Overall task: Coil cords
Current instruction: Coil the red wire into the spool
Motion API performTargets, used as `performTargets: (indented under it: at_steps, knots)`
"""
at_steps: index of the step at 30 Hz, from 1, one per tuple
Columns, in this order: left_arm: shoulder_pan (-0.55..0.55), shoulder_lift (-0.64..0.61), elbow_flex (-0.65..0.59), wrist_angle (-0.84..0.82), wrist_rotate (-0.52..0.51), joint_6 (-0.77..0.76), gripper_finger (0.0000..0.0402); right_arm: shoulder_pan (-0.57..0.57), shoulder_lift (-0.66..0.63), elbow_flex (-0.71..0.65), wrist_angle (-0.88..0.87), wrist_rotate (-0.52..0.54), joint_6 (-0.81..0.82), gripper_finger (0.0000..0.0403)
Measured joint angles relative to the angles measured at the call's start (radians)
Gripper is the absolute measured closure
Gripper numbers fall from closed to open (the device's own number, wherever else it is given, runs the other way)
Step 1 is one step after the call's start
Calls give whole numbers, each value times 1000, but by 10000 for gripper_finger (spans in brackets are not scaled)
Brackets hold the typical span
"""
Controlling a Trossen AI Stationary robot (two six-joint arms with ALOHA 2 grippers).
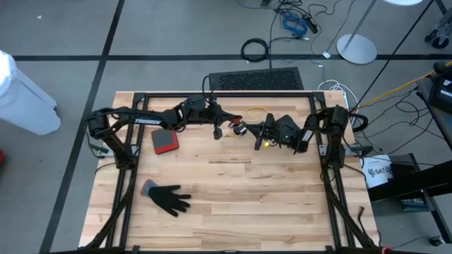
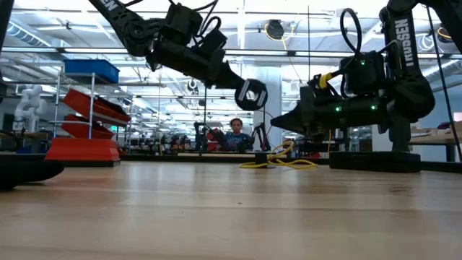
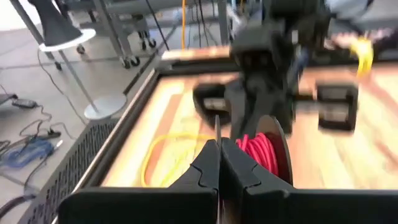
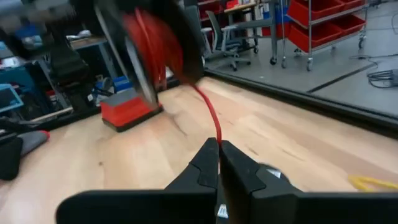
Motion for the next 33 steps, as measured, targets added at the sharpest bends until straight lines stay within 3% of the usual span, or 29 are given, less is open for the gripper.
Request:
performTargets:
  at_steps: [12, 25, 33]
  knots:
    - [-16, 0, 0, -102, -168, 154, 401, 3, -92, 28, -25, -16, 40, 402]
    - [-66, 1, 0, -96, -424, 327, 401, 42, -95, 254, -251, -46, 32, 402]
    - [-64, 14, 0, -96, -443, 338, 401, 56, -95, 359, -405, -10, -29, 402]
